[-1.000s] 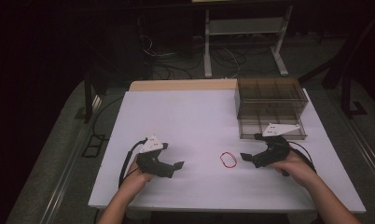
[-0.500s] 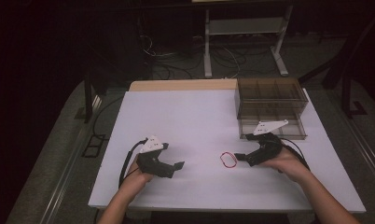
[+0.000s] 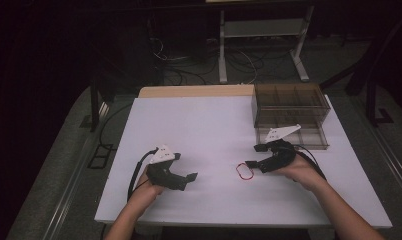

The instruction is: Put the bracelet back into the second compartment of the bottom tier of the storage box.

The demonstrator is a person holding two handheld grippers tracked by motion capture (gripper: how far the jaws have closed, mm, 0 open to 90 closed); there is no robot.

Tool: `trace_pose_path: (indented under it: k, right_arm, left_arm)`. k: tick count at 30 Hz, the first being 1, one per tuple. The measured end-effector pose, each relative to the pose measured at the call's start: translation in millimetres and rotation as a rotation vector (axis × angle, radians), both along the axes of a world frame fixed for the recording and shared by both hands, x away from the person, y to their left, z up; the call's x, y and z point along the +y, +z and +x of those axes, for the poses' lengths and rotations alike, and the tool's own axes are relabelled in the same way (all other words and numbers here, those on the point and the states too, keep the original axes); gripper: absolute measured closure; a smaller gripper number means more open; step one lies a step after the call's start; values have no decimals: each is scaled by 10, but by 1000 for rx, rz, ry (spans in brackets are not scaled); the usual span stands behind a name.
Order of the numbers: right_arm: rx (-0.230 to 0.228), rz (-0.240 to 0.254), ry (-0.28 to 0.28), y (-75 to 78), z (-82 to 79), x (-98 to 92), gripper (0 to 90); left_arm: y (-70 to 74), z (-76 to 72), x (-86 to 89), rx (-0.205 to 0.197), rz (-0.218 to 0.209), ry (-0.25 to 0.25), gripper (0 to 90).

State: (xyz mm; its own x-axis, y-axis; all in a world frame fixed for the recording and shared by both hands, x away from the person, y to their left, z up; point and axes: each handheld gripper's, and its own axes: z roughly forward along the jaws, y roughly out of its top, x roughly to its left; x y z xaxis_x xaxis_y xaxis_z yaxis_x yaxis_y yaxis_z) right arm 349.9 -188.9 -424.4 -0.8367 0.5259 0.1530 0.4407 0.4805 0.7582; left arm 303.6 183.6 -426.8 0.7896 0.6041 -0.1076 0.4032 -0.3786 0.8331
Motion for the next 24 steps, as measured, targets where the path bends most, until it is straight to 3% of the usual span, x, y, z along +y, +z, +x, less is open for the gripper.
trace_pose_path:
  k: [24]
  right_arm:
    - [38,-22,77,-70,159,182,529]
  left_arm:
    - [-4,0,-5,3,2,-7,37]
